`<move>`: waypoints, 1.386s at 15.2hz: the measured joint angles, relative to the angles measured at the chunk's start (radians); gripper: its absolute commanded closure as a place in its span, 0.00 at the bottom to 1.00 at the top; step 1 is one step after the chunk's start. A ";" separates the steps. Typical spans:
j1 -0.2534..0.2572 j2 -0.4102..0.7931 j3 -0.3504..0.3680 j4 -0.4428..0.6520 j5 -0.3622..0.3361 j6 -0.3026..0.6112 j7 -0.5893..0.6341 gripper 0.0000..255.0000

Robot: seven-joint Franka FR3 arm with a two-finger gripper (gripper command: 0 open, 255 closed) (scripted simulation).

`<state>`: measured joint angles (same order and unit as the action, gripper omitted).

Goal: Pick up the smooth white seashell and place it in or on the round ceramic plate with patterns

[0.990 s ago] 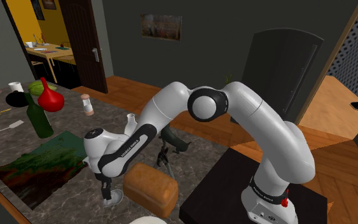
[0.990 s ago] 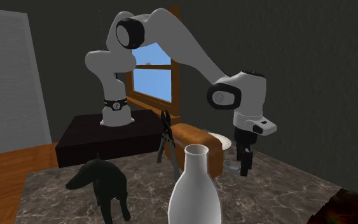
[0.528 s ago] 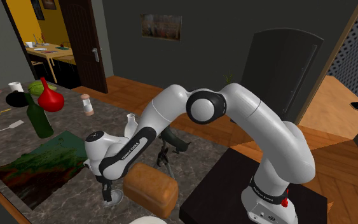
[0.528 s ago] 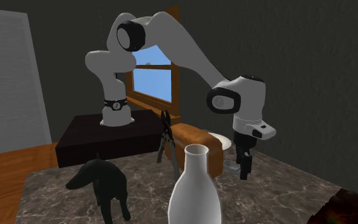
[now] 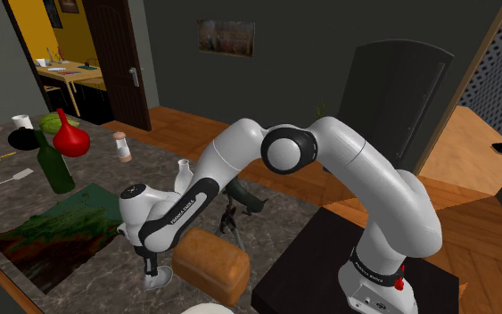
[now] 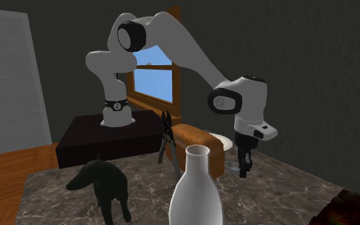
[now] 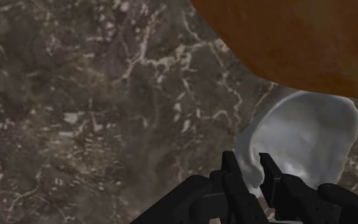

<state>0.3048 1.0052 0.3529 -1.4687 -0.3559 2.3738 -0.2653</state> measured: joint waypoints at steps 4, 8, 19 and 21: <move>0.000 0.000 0.000 0.000 0.000 0.000 0.000 1.00; -0.007 -0.031 0.008 -0.016 0.006 -0.016 -0.001 1.00; -0.032 -0.146 0.041 -0.060 0.033 -0.089 -0.008 1.00; -0.038 -0.165 0.046 -0.072 0.037 -0.095 -0.010 1.00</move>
<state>0.2665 0.8398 0.3989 -1.5411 -0.3185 2.2786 -0.2752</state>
